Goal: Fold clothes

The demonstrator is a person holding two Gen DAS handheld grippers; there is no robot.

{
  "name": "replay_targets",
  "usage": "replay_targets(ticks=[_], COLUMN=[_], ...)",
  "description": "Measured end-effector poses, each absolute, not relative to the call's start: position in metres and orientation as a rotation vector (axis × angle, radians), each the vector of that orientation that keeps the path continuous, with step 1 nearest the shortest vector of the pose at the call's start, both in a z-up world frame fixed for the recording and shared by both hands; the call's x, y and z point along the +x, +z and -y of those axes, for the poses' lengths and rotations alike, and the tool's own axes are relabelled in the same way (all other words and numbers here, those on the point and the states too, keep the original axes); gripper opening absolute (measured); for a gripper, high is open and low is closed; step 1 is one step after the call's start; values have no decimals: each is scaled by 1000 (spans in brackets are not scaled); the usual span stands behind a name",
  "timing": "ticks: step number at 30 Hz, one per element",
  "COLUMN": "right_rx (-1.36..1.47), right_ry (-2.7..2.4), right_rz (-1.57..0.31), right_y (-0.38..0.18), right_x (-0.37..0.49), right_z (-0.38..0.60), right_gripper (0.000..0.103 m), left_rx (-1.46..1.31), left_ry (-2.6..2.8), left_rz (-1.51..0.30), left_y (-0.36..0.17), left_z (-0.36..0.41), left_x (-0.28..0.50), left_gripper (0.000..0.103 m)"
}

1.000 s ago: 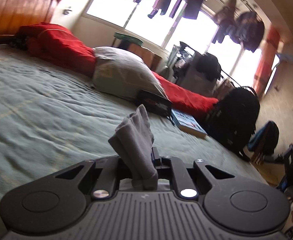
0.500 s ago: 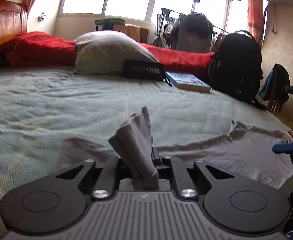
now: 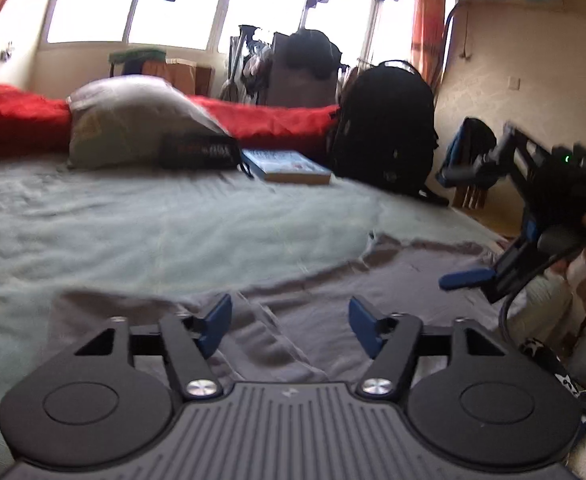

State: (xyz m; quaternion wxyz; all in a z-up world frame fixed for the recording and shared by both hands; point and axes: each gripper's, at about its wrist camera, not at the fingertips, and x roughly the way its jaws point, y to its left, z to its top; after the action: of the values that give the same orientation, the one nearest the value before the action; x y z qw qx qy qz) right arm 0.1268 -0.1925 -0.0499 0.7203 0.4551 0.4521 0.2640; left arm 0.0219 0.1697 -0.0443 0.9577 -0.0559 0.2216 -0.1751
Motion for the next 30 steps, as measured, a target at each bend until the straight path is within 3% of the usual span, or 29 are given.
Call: replay_targets(ticks=[8,10,19,30], right_rx=[914,883,601,531], right_ry=[645,662,760,1041], right_rz=[-1004,-1005,-958,-1051], right_y=[-44,-43,-28,-44], right_x=[127,127,132,143], right_z=[177,173,141,74], right_gripper=[103,103,103,103], left_rx=[-237,-282,-162,-202], left_ry=[-180,-166,-270,-213], left_rz=[-595,-654,-651,-636], left_y=[-67,-78,-65,-55], left_z=[-236,-245,-215,-235], left_x=[74,81,44,57], left_gripper=[67,63,74,74])
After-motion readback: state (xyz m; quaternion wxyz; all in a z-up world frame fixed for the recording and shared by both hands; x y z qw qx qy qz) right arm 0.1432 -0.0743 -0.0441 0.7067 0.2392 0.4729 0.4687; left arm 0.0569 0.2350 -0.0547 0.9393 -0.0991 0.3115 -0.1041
